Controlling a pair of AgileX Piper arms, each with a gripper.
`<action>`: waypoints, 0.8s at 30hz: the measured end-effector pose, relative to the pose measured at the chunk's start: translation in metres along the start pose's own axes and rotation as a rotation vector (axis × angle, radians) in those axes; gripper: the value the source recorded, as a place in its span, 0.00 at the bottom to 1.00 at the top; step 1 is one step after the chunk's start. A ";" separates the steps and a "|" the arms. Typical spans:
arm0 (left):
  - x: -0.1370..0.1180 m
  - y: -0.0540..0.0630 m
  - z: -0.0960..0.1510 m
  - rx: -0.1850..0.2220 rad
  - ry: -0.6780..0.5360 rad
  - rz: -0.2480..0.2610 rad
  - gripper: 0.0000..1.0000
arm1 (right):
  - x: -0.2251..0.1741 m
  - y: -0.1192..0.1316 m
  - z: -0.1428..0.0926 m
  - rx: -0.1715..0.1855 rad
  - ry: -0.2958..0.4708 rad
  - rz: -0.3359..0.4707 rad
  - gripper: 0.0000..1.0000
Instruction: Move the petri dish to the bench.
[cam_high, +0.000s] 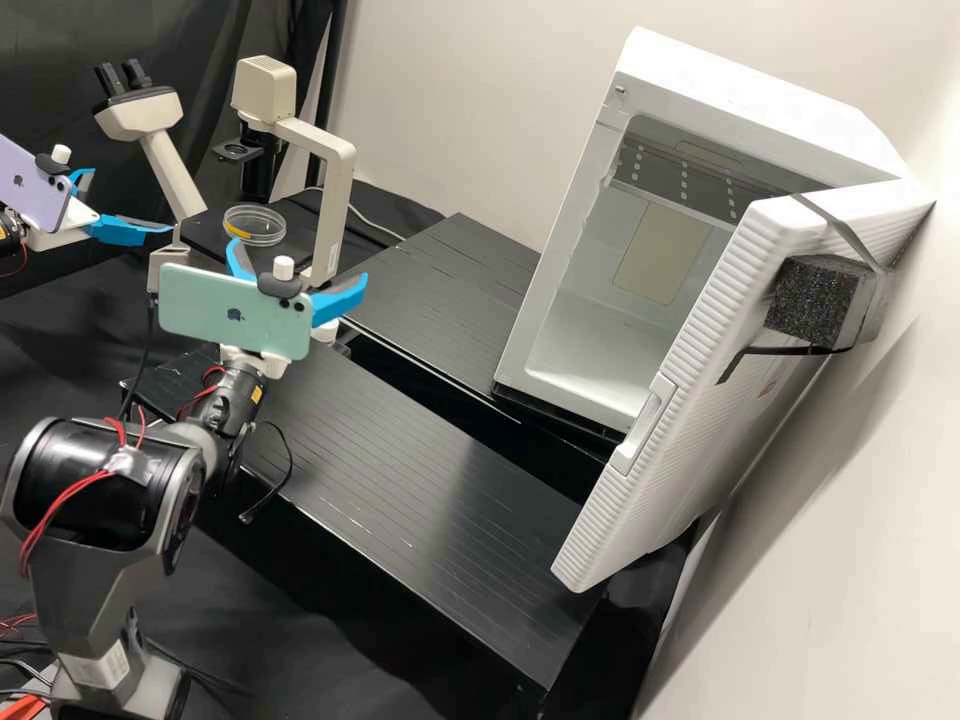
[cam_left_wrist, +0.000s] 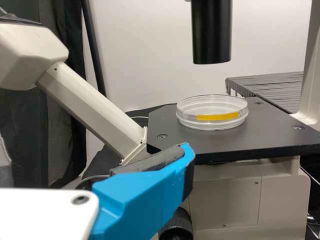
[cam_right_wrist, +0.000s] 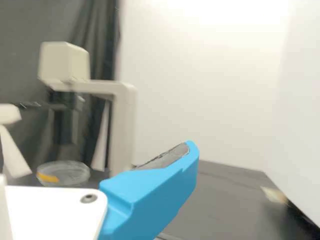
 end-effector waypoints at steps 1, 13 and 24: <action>0.000 0.000 0.000 0.000 0.000 0.000 1.00 | 0.004 -0.002 -0.002 0.003 0.007 -0.006 1.00; 0.000 0.000 0.000 0.000 0.000 0.000 1.00 | 0.077 -0.046 -0.028 0.025 0.012 -0.127 1.00; 0.000 0.000 0.000 0.000 0.000 0.000 1.00 | 0.130 -0.085 -0.026 0.015 -0.049 -0.187 1.00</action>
